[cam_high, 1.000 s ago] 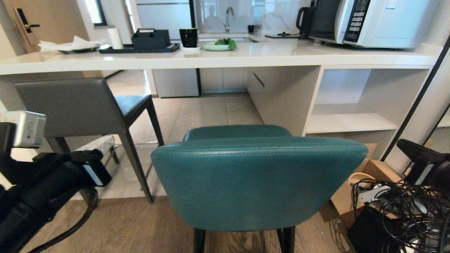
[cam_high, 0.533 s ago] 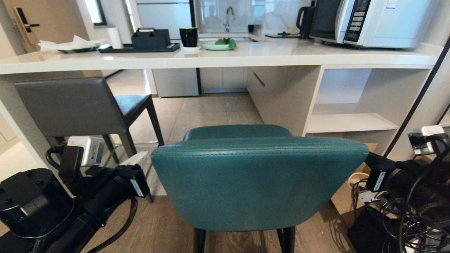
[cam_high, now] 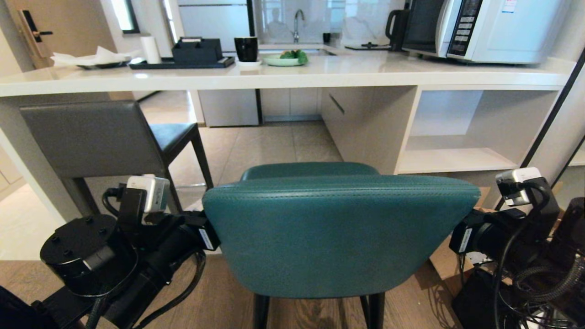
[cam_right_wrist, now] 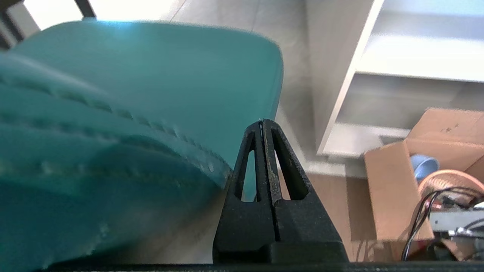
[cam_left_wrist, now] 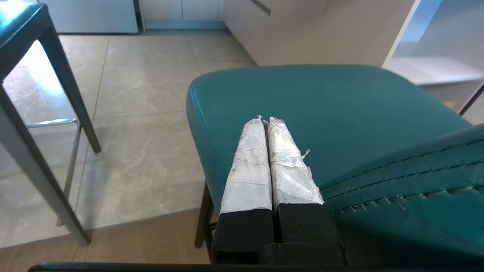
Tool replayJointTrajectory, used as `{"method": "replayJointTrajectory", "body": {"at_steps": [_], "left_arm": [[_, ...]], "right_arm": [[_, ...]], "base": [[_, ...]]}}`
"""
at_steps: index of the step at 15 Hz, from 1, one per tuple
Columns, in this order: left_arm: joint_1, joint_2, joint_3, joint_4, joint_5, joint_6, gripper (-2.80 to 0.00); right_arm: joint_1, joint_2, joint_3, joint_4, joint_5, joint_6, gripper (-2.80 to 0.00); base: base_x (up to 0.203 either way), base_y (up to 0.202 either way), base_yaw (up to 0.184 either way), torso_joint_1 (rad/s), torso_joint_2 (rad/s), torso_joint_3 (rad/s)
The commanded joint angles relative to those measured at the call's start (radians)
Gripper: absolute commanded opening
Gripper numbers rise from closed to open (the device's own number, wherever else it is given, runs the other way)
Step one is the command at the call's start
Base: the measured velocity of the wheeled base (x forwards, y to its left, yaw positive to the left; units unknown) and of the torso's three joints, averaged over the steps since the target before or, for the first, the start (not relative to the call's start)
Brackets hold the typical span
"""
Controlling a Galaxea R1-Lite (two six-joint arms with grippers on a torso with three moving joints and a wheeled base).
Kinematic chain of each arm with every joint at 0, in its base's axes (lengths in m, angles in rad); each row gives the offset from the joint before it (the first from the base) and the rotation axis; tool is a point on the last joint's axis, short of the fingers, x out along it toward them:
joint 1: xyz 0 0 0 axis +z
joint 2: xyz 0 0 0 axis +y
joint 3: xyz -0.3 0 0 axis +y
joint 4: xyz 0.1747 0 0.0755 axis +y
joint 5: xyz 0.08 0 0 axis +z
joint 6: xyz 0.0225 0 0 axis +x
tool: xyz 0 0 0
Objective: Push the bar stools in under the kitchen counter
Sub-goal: Push the blue chair back under the dining table
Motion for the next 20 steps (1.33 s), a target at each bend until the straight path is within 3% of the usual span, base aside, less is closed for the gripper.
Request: {"method": "replayJointTrajectory", "body": {"at_steps": [1,4,11,14,17,20], "left_arm": [[-0.012,0.095,-0.004,-0.001,0.002,0.004,-2.80],[-0.013,0.120,-0.001,-0.002,-0.003,0.007,-2.80],[-0.041,0.143,-0.006,-0.002,0.004,0.010,-2.80],[-0.072,0.176,-0.006,-0.002,0.009,0.012,-2.80],[-0.056,0.190,-0.020,-0.002,0.008,0.025,-2.80],[0.014,0.196,-0.078,-0.002,0.001,0.067,-2.80]], "right_arm": [[0.006,0.088,-0.008,-0.071,-0.013,-0.002,-2.80],[0.013,0.144,-0.005,-0.145,-0.030,0.001,-2.80],[0.013,0.272,-0.119,-0.151,-0.027,0.001,-2.80],[0.049,0.326,-0.146,-0.177,-0.030,0.001,-2.80],[0.050,0.330,-0.127,-0.222,-0.033,0.004,-2.80],[0.050,0.325,-0.120,-0.246,-0.033,0.009,-2.80]], "base": [[0.000,0.000,0.000,0.000,0.00,0.000],[0.000,0.000,0.000,0.000,0.00,0.000],[0.000,0.000,0.000,0.000,0.00,0.000],[0.000,0.000,0.000,0.000,0.00,0.000],[0.000,0.000,0.000,0.000,0.00,0.000],[0.000,0.000,0.000,0.000,0.00,0.000]]}}
